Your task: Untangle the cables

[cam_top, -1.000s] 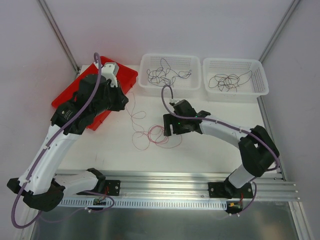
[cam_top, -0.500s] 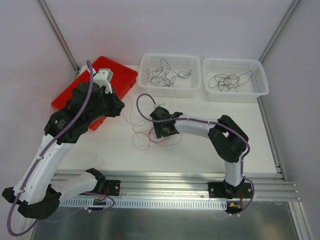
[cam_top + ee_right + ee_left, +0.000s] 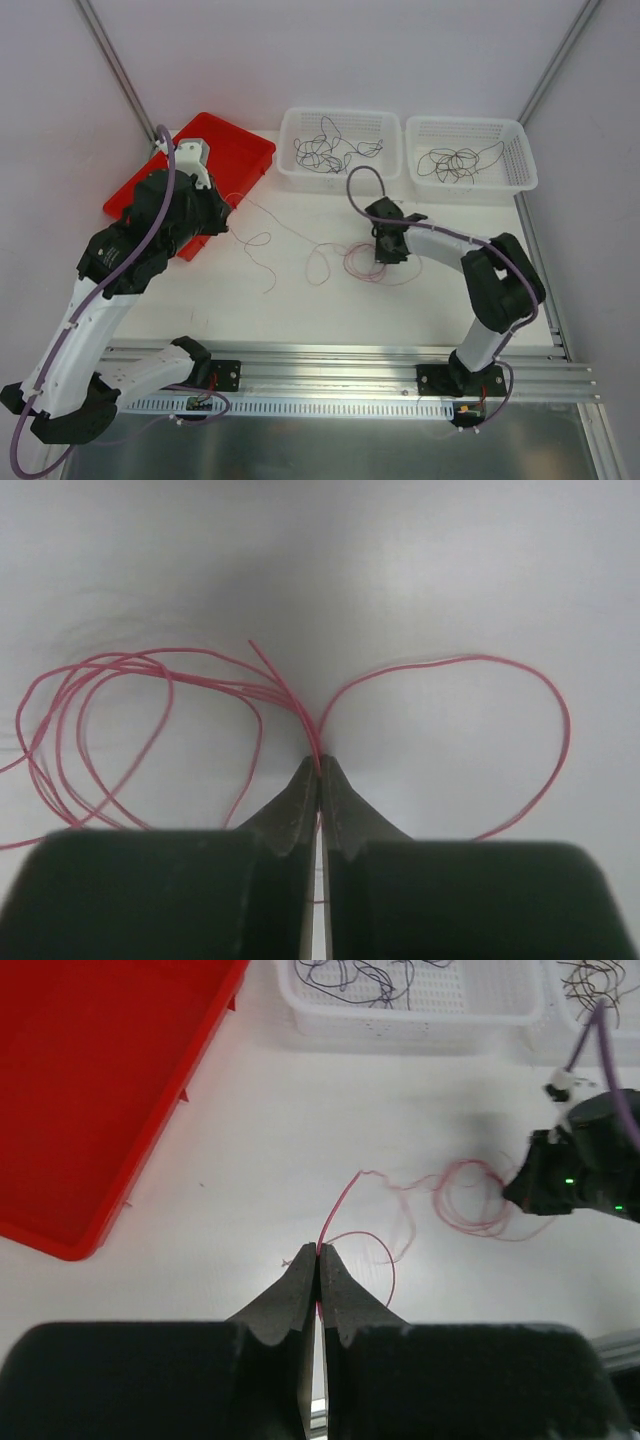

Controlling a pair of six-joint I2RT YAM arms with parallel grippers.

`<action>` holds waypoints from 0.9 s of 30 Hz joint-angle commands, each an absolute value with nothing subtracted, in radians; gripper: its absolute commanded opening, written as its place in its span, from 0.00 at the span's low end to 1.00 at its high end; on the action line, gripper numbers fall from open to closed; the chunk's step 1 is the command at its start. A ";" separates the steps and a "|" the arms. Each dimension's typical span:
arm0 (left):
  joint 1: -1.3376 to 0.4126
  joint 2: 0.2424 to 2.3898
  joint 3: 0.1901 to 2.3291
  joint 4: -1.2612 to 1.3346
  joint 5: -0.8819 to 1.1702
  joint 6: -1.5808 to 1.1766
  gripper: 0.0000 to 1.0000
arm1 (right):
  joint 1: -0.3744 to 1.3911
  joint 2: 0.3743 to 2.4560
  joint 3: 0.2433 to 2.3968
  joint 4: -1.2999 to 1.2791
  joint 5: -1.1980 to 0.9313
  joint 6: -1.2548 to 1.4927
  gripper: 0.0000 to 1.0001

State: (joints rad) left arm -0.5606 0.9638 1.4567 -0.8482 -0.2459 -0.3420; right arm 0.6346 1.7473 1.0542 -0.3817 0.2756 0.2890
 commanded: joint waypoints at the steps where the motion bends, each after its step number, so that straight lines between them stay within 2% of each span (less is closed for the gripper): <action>1: -0.543 0.963 1.516 -0.894 -0.371 -0.301 0.00 | 0.491 1.616 0.982 -0.497 0.311 0.229 0.01; 7: -0.523 0.973 1.519 -0.939 -0.478 -0.293 0.00 | 0.137 1.456 0.908 -0.525 0.223 0.146 0.01; 13: -0.480 1.000 1.523 -0.989 -0.543 -0.307 0.00 | -0.211 1.358 0.936 -0.572 0.078 0.152 0.01; 16: -0.443 1.015 1.532 -1.032 -0.597 -0.314 0.00 | -0.296 1.336 0.959 -0.581 0.014 0.163 0.01; 27: -0.276 1.095 1.608 -1.150 -0.730 -0.279 0.00 | -0.376 1.321 1.006 -0.600 -0.049 0.187 0.01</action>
